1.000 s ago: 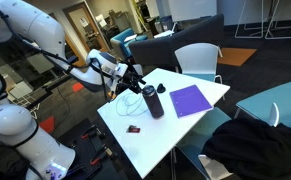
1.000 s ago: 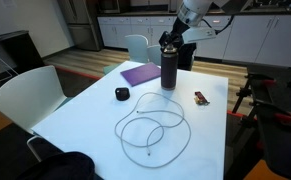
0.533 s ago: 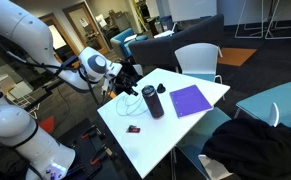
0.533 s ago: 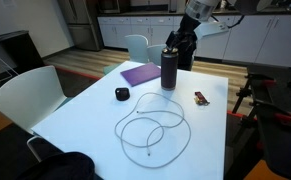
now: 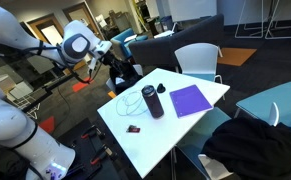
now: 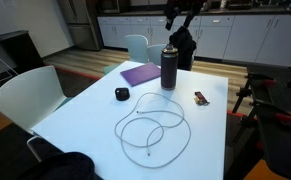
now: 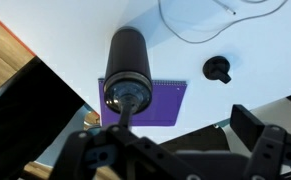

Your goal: Move the bottle to the right

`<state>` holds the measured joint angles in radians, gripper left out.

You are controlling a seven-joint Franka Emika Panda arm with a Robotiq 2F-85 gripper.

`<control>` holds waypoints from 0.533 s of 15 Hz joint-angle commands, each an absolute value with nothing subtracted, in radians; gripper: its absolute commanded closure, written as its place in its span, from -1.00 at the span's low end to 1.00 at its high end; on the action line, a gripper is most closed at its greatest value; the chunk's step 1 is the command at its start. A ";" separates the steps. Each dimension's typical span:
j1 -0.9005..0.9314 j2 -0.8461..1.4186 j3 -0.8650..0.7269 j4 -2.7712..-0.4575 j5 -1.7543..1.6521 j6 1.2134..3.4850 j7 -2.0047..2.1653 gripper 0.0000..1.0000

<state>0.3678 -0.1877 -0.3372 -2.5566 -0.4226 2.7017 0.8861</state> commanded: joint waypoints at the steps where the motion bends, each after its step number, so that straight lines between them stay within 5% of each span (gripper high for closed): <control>1: 0.188 -0.244 -0.137 -2.458 -0.269 2.538 0.729 -1.00; 8: 0.021 -0.242 0.019 -2.388 -0.221 2.494 0.670 -1.00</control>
